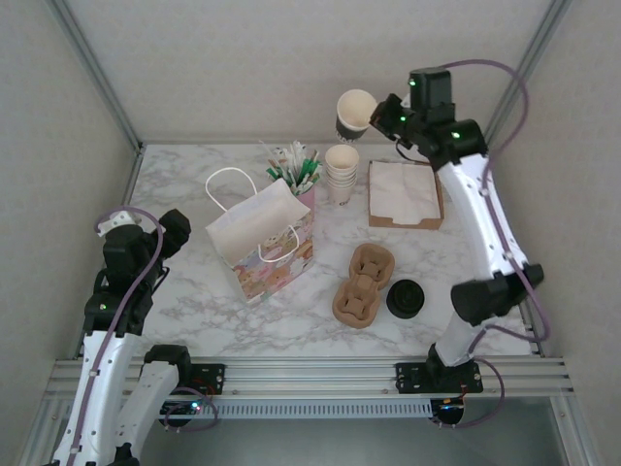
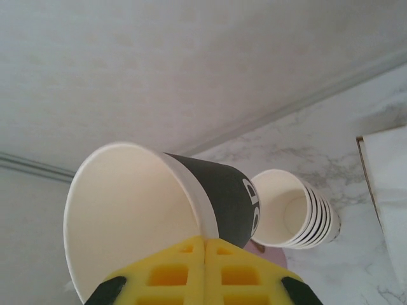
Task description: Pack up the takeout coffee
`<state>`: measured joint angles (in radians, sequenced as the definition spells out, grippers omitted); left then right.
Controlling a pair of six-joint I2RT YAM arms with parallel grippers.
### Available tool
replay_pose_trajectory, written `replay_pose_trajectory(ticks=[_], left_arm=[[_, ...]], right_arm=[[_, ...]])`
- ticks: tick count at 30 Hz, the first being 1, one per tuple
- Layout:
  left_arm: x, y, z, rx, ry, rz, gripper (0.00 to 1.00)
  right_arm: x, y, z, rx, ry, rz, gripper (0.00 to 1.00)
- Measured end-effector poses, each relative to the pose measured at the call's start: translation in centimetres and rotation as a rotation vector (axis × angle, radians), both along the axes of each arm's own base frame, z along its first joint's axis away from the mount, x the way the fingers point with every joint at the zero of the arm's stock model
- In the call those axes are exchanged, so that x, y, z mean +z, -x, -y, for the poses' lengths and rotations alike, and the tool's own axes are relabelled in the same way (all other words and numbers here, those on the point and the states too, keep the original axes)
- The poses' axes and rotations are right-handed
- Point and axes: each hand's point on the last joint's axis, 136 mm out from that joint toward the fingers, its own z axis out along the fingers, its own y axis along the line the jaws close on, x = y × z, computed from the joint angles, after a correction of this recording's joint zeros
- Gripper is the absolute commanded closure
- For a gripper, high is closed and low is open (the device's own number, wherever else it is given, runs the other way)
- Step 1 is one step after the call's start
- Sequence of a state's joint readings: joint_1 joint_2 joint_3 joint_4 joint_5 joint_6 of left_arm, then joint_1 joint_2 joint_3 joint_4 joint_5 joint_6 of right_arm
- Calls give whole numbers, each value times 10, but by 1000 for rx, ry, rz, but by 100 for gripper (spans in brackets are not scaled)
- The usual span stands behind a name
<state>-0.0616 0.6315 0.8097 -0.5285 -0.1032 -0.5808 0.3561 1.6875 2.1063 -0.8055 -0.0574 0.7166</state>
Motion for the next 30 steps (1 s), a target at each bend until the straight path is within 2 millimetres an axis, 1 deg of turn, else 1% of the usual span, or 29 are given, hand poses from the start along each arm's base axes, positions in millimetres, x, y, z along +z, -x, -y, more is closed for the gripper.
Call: replay_pose_trajectory(ticks=[1,3,4,5,7,8,11,16,19,21,24,26,28,30], left_arm=[[0,0,0,1,-1,0,6],[0,0,-1,4,-2,0,5],[0,0,-1,6,-3,0,5],[0,0,-1,7,-3,0,5],[0,0,-2,10,-5,0,5],[0,0,-2,10,-5,-1,5],[-1,-1,-3,14,-7,-6,5],[-2,-1,-5,27,-14,-11,5],[-3,-1,-7,37,-19,-12,5],[-3,-1,-7,37,-19,-12,5],[-3,-1,-7,34,-23,-13,13],[-4,-1,-7,30,-28,-19,15],[-5,0,-5,21,-33,-26,20],[-8,2,-2,-3,-36,-38,20]], right_arm=[[12,12,4,6,-8,26,100],[27,36,10,21,-17,64,100],[31,47,13,30,-20,77,100],[31,58,15,37,-17,81,100],[23,82,20,57,-5,71,100],[16,91,21,65,3,64,100],[-14,126,20,113,30,20,100],[-79,187,12,223,68,-75,100],[-112,217,8,288,65,-131,100],[-127,232,-1,339,60,-157,100],[-143,248,-17,417,65,-187,100],[-152,260,-30,472,68,-198,100],[-160,273,-46,540,73,-206,100],[-166,284,-59,588,84,-214,100]])
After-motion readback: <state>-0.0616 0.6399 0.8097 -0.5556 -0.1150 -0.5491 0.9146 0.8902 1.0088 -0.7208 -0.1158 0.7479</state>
